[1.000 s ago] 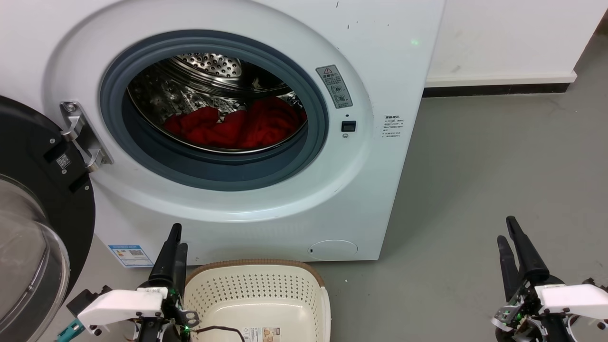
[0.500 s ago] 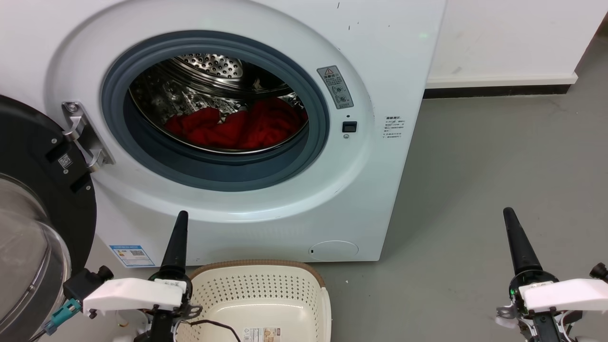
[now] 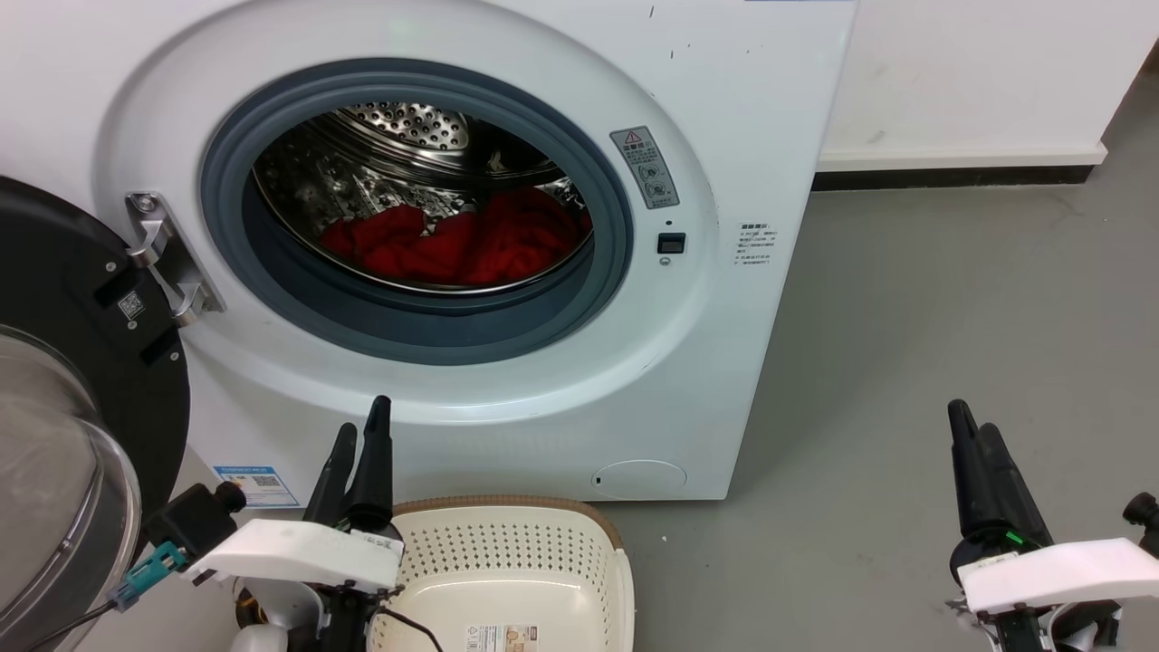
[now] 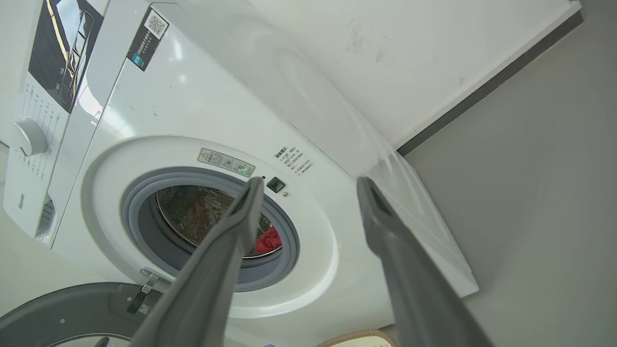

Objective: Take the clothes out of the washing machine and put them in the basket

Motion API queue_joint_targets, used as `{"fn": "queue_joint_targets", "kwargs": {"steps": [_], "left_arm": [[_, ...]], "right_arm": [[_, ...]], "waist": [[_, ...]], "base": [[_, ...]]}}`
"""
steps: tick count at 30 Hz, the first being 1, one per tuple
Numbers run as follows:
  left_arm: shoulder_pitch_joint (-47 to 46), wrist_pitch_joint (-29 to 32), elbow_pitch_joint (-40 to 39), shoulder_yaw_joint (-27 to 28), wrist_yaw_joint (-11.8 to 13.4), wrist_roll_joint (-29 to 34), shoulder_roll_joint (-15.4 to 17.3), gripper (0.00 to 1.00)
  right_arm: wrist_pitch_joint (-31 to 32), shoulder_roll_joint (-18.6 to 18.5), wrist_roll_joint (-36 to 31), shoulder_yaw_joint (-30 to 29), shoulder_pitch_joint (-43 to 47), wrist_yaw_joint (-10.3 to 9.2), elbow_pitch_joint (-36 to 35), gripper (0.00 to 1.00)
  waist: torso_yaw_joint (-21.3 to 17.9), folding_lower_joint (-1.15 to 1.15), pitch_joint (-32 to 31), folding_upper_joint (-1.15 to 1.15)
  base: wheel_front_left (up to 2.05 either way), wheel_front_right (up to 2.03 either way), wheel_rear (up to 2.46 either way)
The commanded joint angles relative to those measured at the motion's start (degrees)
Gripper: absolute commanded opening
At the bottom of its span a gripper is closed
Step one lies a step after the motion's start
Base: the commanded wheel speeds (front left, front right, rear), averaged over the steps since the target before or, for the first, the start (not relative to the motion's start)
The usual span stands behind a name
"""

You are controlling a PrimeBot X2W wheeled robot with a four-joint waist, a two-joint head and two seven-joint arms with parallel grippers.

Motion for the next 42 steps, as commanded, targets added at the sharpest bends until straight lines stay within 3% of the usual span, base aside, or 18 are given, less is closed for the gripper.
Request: {"fn": "queue_joint_targets", "kwargs": {"steps": [1, 25, 42], "left_arm": [[-1.89, -0.63, -1.08, -0.23, 0.25, 2.37, 0.13, 1.00], [-2.15, -5.13, 0.12, -4.47, 3.28, 24.94, 1.80, 1.00], [-2.16, -7.77, 0.53, -6.65, 5.86, 35.52, 3.35, 1.00]], "right_arm": [[-0.68, 0.00, -2.48, 0.14, -0.12, 0.01, -1.50, 1.00], [-1.40, 0.04, -24.19, -0.01, 2.47, 0.01, -4.58, 1.00], [-2.10, 0.06, -36.16, -1.17, 3.30, 0.00, -4.43, 1.00]], "waist": [[0.04, 0.00, -0.02, 0.00], [0.74, 0.00, -0.53, 0.00], [1.39, 0.00, -0.59, 0.00]], "base": [[0.00, 0.00, 0.00], [0.00, 0.00, 0.00], [0.00, 0.00, 0.00]]}}
